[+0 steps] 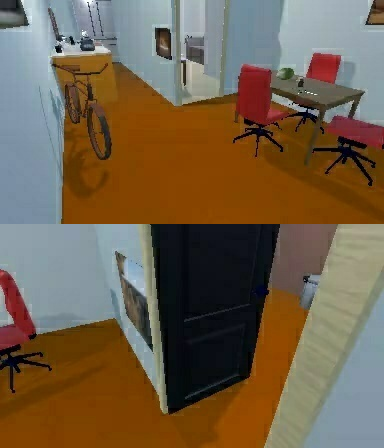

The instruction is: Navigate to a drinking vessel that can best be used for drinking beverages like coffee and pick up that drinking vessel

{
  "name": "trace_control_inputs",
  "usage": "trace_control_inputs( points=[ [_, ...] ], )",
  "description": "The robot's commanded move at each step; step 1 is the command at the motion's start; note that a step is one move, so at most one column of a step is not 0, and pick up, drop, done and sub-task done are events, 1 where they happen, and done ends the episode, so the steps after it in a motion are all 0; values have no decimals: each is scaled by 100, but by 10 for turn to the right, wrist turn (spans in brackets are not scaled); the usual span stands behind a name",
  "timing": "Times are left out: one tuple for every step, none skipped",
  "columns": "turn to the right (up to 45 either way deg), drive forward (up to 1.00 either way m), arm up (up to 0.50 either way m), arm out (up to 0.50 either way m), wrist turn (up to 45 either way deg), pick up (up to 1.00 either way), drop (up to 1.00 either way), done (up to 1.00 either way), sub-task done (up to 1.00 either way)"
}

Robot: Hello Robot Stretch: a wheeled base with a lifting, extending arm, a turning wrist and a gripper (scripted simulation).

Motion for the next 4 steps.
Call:
trace_control_inputs(
  points=[
    [150, 0, 0, 0, 0, 0, 0, 0, 0],
    [0, 5, 0, 0, 0, 0, 0, 0, 0],
    [450, 0, 0, 0, 0, 0, 0, 0, 0],
    [120, 0, 0, 0, 0, 0, 0, 0, 0]
  ],
)
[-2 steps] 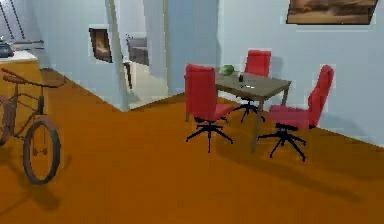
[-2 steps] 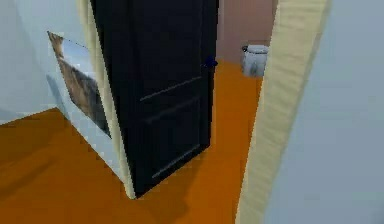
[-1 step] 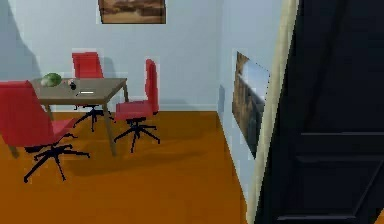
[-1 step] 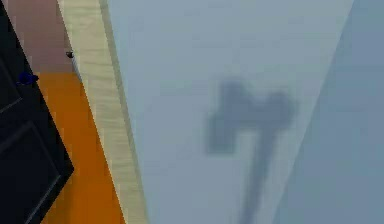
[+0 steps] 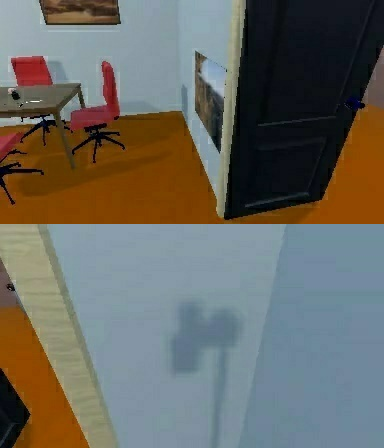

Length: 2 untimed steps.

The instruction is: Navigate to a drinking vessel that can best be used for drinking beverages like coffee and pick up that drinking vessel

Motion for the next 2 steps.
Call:
trace_control_inputs(
  points=[
    [0, 30, 0, 0, 0, 0, 0, 0, 0],
    [450, 0, 0, 0, 0, 0, 0, 0, 0]
  ],
)
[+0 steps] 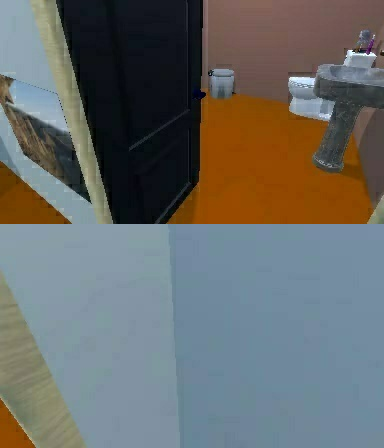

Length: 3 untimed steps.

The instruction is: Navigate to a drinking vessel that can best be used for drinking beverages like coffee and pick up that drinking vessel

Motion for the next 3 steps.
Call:
trace_control_inputs(
  points=[
    [60, 0, 0, 0, 0, 0, 0, 0, 0],
    [0, 60, 0, 0, 0, 0, 0, 0, 0],
    [240, 0, 0, 0, 0, 0, 0, 0, 0]
  ],
)
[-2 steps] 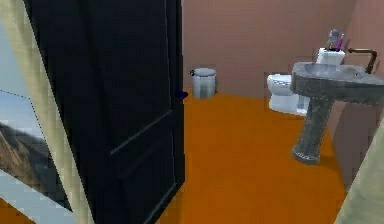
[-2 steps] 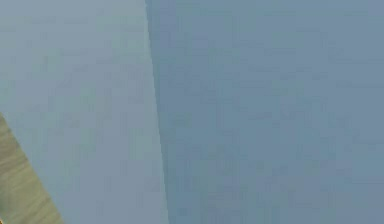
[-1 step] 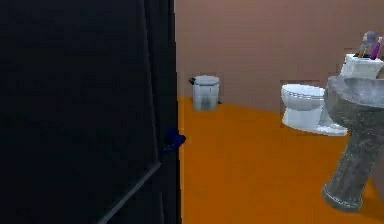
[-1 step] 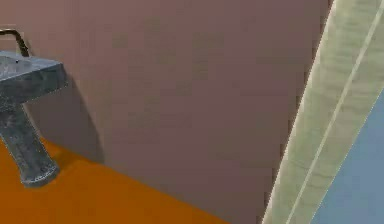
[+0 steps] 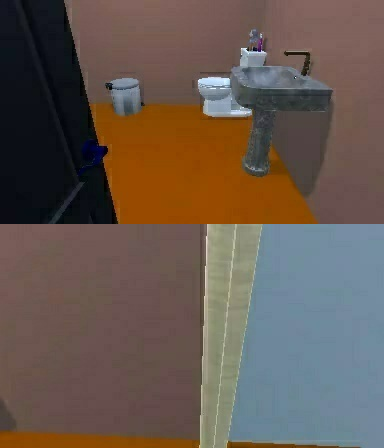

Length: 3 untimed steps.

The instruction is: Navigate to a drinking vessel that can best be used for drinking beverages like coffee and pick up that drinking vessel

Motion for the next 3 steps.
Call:
trace_control_inputs(
  points=[
    [0, 75, 0, 0, 0, 0, 0, 0, 0],
    [-360, 0, 0, 0, 0, 0, 0, 0, 0],
    [0, 40, 0, 0, 0, 0, 0, 0, 0]
  ],
)
